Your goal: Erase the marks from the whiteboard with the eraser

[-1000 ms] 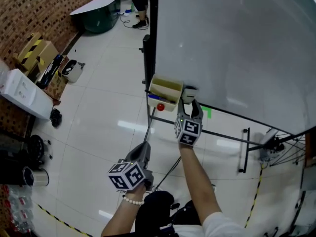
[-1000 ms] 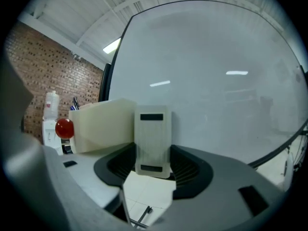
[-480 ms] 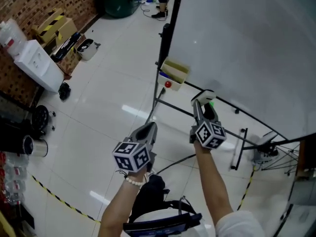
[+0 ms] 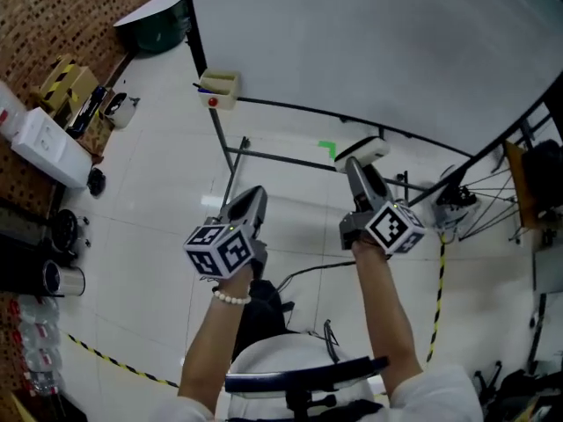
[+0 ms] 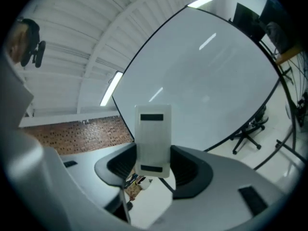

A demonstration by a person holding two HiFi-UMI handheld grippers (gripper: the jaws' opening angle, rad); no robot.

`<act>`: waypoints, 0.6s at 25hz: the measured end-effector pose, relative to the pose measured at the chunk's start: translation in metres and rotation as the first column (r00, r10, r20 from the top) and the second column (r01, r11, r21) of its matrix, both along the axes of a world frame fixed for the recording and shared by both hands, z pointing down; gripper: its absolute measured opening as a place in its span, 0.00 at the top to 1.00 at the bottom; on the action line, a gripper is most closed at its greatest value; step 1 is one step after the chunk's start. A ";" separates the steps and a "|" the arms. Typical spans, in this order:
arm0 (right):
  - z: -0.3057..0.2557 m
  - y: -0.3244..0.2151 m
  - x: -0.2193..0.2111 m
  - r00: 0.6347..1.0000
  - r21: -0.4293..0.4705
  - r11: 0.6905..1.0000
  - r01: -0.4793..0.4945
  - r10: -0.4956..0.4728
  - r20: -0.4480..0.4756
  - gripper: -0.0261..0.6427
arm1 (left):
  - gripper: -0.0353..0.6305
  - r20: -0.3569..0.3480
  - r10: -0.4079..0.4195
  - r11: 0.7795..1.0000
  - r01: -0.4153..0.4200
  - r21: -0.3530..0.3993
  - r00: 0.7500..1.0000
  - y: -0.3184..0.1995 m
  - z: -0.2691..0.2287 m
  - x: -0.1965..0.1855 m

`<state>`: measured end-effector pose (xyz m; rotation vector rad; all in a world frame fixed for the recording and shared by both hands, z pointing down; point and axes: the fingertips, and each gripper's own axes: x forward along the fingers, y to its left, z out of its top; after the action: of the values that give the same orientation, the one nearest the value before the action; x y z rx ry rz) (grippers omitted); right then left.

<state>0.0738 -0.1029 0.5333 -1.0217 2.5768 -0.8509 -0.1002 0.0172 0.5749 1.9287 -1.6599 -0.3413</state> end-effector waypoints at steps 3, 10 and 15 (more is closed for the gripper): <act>-0.014 0.052 0.078 0.998 -0.041 0.999 0.022 -0.019 0.058 0.59 | 0.96 -0.049 0.037 0.999 -0.036 0.013 0.998 0.040 -0.012 0.086; -0.003 0.147 0.275 0.982 -0.146 0.985 -0.093 0.115 0.151 0.59 | 0.96 -0.034 0.174 0.985 -0.173 0.025 0.984 0.089 -0.035 0.227; 0.004 0.194 0.382 0.905 -0.202 0.955 -0.216 0.273 0.327 0.59 | 0.96 -0.017 0.257 0.966 -0.257 0.010 0.966 0.101 -0.043 0.292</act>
<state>0.4563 0.0909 0.5373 -1.0941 2.0580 -1.0757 0.1919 0.1181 0.5319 2.1093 -1.3758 -0.2625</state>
